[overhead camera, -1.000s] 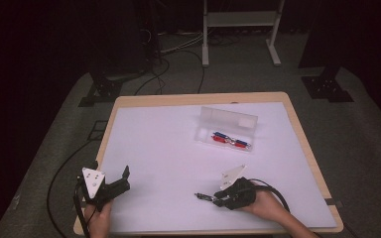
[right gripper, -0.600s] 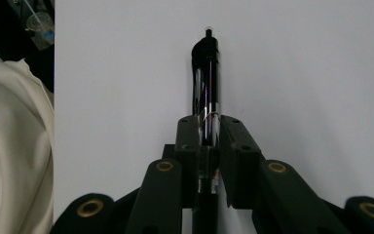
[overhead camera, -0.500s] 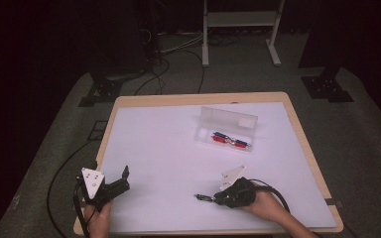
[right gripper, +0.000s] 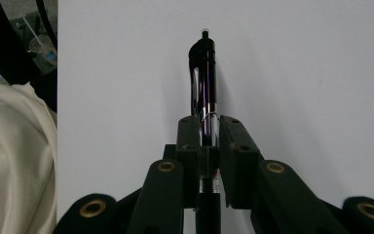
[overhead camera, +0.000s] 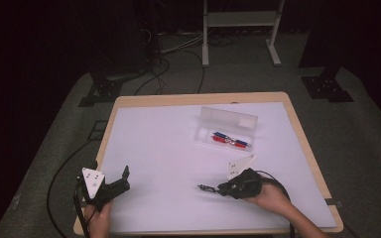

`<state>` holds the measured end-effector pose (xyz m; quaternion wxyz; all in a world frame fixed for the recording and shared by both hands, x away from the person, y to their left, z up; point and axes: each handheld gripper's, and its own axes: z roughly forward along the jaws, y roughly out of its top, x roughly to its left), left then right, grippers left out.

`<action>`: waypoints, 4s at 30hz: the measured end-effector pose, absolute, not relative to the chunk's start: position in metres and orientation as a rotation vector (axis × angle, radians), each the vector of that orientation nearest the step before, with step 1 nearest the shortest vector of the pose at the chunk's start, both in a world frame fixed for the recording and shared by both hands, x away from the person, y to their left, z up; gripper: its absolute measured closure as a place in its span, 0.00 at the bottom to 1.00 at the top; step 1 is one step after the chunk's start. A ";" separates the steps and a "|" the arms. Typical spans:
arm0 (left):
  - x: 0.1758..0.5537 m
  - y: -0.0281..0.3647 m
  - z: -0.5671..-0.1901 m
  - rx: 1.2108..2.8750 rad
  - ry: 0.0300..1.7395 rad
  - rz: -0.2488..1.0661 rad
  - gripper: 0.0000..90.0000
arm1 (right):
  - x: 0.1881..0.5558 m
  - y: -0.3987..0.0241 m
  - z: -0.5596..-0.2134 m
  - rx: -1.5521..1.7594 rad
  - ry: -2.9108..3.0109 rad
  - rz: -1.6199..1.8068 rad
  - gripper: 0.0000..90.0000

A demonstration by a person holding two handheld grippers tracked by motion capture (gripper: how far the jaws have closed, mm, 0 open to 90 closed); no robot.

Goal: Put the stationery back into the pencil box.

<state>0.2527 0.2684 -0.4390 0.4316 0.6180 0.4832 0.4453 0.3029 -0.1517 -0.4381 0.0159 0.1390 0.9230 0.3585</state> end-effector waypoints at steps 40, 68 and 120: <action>0.253 0.269 -0.439 1.529 1.206 1.111 0.00 | 0.381 -0.174 -0.380 0.522 2.782 1.108 0.87; 0.254 0.268 -0.440 1.532 1.206 1.107 0.00 | 0.442 -0.173 -0.374 0.562 2.768 1.022 0.87; 0.254 0.269 -0.440 1.532 1.214 1.099 0.00 | 0.490 -0.183 -0.435 0.722 2.791 0.871 0.81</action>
